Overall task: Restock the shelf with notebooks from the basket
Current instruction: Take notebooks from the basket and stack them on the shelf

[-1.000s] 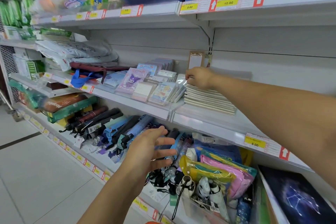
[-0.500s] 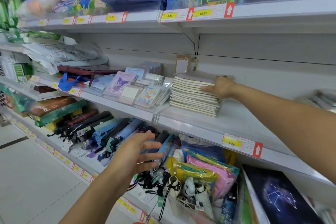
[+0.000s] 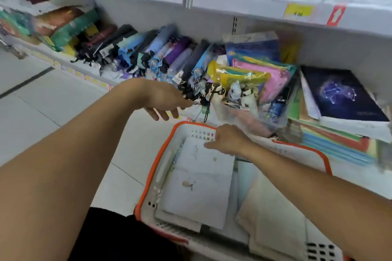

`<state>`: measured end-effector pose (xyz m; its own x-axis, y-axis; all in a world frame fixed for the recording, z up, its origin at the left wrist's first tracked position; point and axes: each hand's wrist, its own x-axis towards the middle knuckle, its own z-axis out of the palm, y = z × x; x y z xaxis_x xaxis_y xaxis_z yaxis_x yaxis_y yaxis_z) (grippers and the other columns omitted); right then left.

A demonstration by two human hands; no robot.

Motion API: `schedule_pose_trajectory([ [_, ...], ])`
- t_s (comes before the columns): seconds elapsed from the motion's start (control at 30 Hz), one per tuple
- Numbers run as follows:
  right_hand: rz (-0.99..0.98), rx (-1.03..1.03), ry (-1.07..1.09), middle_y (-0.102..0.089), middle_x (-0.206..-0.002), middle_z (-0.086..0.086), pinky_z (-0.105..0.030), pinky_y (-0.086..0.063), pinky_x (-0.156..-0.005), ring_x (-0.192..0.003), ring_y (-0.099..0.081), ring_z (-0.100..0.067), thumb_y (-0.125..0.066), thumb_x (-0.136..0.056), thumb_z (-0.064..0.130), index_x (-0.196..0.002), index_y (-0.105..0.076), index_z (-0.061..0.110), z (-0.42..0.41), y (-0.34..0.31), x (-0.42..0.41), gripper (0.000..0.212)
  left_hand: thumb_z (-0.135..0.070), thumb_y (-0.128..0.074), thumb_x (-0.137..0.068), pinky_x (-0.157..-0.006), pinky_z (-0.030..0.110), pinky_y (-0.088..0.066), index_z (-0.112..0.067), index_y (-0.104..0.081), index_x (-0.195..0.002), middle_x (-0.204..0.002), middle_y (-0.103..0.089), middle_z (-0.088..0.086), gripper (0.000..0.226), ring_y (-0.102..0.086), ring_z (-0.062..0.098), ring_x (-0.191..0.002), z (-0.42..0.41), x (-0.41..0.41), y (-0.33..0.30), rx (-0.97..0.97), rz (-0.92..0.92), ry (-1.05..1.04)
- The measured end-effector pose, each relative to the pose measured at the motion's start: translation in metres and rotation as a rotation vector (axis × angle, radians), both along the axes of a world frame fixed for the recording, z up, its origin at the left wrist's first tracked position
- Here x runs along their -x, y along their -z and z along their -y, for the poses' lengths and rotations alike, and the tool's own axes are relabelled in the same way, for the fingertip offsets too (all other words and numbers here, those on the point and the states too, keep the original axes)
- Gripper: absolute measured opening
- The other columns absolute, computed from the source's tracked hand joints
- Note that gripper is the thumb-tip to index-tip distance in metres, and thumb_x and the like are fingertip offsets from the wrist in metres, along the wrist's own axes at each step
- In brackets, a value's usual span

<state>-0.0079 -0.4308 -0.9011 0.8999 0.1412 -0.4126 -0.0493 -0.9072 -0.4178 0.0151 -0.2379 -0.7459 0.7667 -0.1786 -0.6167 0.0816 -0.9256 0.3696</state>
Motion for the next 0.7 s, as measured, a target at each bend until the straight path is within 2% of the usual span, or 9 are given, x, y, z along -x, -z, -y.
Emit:
schedule_pose_trajectory([
  [0.07, -0.131, -0.099, 0.32, -0.066, -0.07, -0.007, -0.039, -0.06, -0.055, -0.063, -0.067, -0.026, -0.075, -0.077, 0.059, -0.07, -0.059, 0.011, 0.017, 0.051, 0.019, 0.051, -0.056, -0.043, -0.097, -0.088, 0.036, -0.056, -0.023, -0.058, -0.119, -0.112, -0.068, -0.005, 0.042, -0.067, 0.014, -0.097, -0.01, 0.003, 0.005, -0.047, -0.04, 0.054],
  [0.13, -0.221, -0.281, 0.55, -0.071, -0.087, -0.003, -0.036, -0.057, -0.049, -0.073, -0.07, -0.023, -0.081, -0.072, 0.053, -0.095, -0.064, 0.017, 0.024, 0.092, 0.042, 0.046, -0.056, -0.046, -0.096, -0.088, 0.036, -0.056, -0.025, -0.058, -0.121, -0.11, -0.068, -0.007, 0.041, -0.068, 0.013, -0.097, -0.016, 0.006, 0.008, -0.027, -0.059, 0.051],
  [0.2, -0.304, -0.522, 0.707, -0.074, -0.103, -0.003, -0.04, -0.061, -0.068, -0.087, -0.071, -0.025, -0.085, -0.074, 0.041, -0.107, -0.068, 0.018, 0.018, 0.117, 0.057, 0.044, -0.055, -0.047, -0.095, -0.088, 0.036, -0.056, -0.026, -0.058, -0.122, -0.109, -0.069, -0.007, 0.041, -0.068, 0.013, -0.098, -0.02, 0.006, 0.01, -0.012, -0.049, 0.05],
  [0.3, -0.235, -0.653, 0.834, -0.074, -0.109, -0.009, -0.042, -0.059, -0.085, -0.09, -0.07, -0.027, -0.082, -0.08, 0.024, -0.091, -0.071, 0.014, 0.008, 0.124, 0.062, 0.019, -0.054, -0.047, -0.096, -0.088, 0.036, -0.056, -0.026, -0.057, -0.122, -0.108, -0.069, -0.006, 0.039, -0.067, 0.012, -0.097, -0.021, 0.004, 0.011, -0.016, -0.023, 0.049],
  [0.37, -0.232, -0.718, 0.787, -0.073, -0.111, -0.007, -0.043, -0.061, -0.081, -0.091, -0.07, -0.026, -0.074, -0.087, 0.02, -0.096, -0.069, 0.019, 0.005, 0.112, 0.061, 0.01, -0.054, -0.049, -0.095, -0.087, 0.036, -0.056, -0.027, -0.058, -0.12, -0.107, -0.069, -0.006, 0.038, -0.068, 0.012, -0.097, -0.018, 0.002, 0.011, -0.013, -0.021, 0.053],
  [0.5, -0.137, -0.792, 0.414, -0.074, -0.108, -0.007, -0.053, -0.059, -0.081, -0.091, -0.072, -0.027, -0.062, -0.096, 0.011, -0.106, -0.063, 0.022, 0.009, 0.047, 0.049, 0.015, -0.06, -0.052, -0.091, -0.09, 0.037, -0.056, -0.027, -0.058, -0.122, -0.117, -0.065, -0.005, 0.046, -0.065, 0.013, -0.101, -0.015, -0.001, 0.009, -0.002, -0.025, 0.045],
  [0.57, 0.029, -0.793, 0.23, -0.071, -0.109, -0.021, -0.06, -0.055, -0.089, -0.098, -0.07, -0.038, -0.064, -0.093, 0.003, -0.109, -0.063, 0.007, 0.018, -0.003, 0.036, 0.016, -0.069, -0.056, -0.082, -0.093, 0.037, -0.053, -0.023, -0.048, -0.136, -0.13, -0.055, -0.005, 0.072, -0.059, 0.017, -0.111, -0.019, -0.004, 0.007, -0.062, -0.005, 0.023],
  [0.63, 0.155, -0.794, 0.119, -0.066, -0.108, -0.033, -0.067, -0.05, -0.088, -0.102, -0.065, -0.05, -0.068, -0.091, 0.008, -0.109, -0.059, -0.002, 0.026, -0.057, 0.024, 0.023, -0.08, -0.064, -0.064, -0.098, 0.037, -0.048, -0.022, -0.033, -0.148, -0.141, -0.045, -0.003, 0.107, -0.05, 0.022, -0.12, -0.024, -0.005, 0.002, -0.033, 0.08, -0.085],
  [0.7, 0.303, -0.88, 0.112, -0.071, -0.098, -0.027, -0.061, -0.056, -0.08, -0.089, -0.071, -0.043, -0.07, -0.088, 0.02, -0.098, -0.059, 0.006, 0.031, -0.114, 0.015, 0.02, -0.079, -0.078, -0.046, -0.093, 0.031, -0.046, -0.023, -0.035, -0.143, -0.133, -0.048, -0.009, 0.12, -0.053, 0.017, -0.116, -0.026, -0.006, -0.008, 0.229, 0.319, -0.305],
])
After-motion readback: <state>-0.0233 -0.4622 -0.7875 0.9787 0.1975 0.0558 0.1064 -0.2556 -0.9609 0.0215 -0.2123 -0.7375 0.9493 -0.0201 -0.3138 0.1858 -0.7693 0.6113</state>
